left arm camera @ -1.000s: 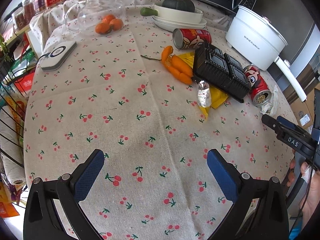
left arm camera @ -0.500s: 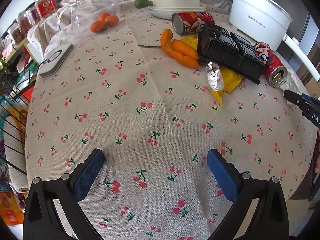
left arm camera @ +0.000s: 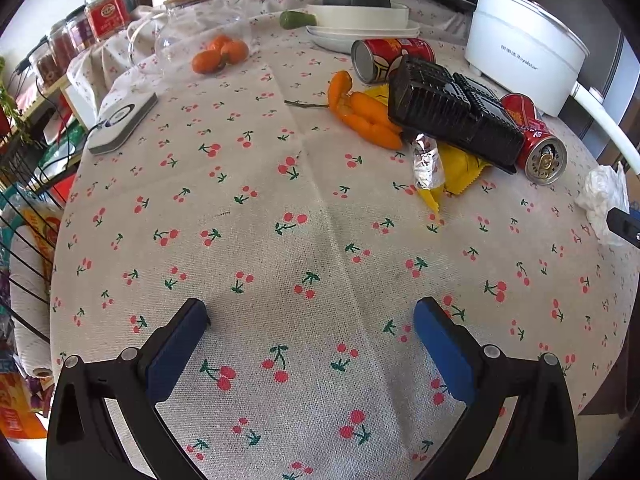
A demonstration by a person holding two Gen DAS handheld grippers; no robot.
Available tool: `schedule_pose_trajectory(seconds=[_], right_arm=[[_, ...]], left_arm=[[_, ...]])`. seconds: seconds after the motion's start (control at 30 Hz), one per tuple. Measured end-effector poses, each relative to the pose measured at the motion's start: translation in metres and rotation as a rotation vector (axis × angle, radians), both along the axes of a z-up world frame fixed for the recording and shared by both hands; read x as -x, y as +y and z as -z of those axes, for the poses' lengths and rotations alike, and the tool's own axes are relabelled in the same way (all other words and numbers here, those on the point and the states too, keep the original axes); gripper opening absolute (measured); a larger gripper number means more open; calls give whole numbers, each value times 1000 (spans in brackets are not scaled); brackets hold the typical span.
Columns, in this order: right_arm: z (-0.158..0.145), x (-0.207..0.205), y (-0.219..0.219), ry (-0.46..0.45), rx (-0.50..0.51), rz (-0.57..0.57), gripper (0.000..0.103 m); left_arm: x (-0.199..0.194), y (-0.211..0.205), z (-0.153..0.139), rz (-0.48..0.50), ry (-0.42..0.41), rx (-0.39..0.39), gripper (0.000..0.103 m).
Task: Collect trash
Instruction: 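Grasp the white plastic bag with the right tool and lift it, then grasp the red can with left tool while right tool holds the bag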
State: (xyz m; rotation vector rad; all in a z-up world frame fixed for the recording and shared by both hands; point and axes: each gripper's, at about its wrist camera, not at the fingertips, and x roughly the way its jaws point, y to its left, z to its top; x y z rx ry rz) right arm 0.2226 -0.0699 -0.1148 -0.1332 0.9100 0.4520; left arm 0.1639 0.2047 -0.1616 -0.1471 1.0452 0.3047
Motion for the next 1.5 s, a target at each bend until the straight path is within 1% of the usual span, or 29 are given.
schedule_pose_trajectory(seconds=[0.03, 0.07, 0.1, 0.2, 0.3, 0.37, 0.43, 0.47, 0.5, 0.53, 0.57, 0.63, 0.7, 0.83, 0.9, 1.0, 1.07, 1.17, 1.27, 1.33, 1.43, 1.5], right_arm=[[0, 0, 0, -3, -15, -2, 71], [0, 0, 1, -5, -29, -8, 84], [1, -1, 3, -5, -30, -8, 87], [7, -8, 9, -4, 9, 22, 87], [14, -18, 9, -4, 46, 64, 88], [18, -23, 7, -4, 48, 82, 88], [21, -27, 4, 11, 33, 89, 83], [23, -28, 3, 25, 30, 85, 66], [25, -28, 3, 42, 28, 77, 42], [27, -27, 2, 56, 21, 65, 31], [26, -26, 1, 56, 11, 55, 24], [22, -22, -1, 54, 13, 42, 20], [17, -18, -4, 55, -2, 31, 19], [4, -9, -17, 48, -20, 34, 19], [-2, -6, -27, 50, -37, 47, 19], [-13, -3, -46, 45, -53, 64, 19], [-19, -1, -63, 40, -64, 83, 19], [-24, 1, -90, 47, -92, 123, 19], [-26, 4, -113, 46, -87, 152, 19], [-27, 6, -129, 49, -88, 172, 19], [-25, 9, -150, 58, -90, 199, 19], [-25, 11, -162, 62, -88, 212, 19]], left_arm=[[-1, 0, 0, 2, 5, 2, 103], [-1, 0, 0, 6, 8, 4, 103], [-1, 0, -1, 11, 9, 4, 103], [-2, -2, -1, 24, 10, 7, 103], [-5, -7, -2, 58, 5, -1, 103], [-6, -13, -3, 81, 7, -9, 103], [-8, -19, -7, 104, 5, -5, 103], [-9, -22, -10, 118, 4, -2, 103], [-9, -26, -14, 131, 0, 0, 102], [-10, -31, -20, 142, -12, -1, 102], [-11, -36, -26, 153, -29, -3, 101], [-12, -45, -39, 167, -65, -3, 99], [-16, -51, -50, 167, -97, 17, 98], [-32, -54, -62, 146, -136, 94, 94], [-44, -60, -66, 149, -148, 133, 86], [-64, -77, -67, 188, -157, 195, 78], [-78, -95, -67, 229, -159, 211, 75], [-102, -120, -64, 267, -138, 185, 73], [-125, -135, -57, 267, -103, 154, 71], [-138, -141, -52, 262, -79, 128, 71], [-155, -144, -50, 246, -65, 86, 71], [-166, -143, -50, 237, -49, 73, 71]])
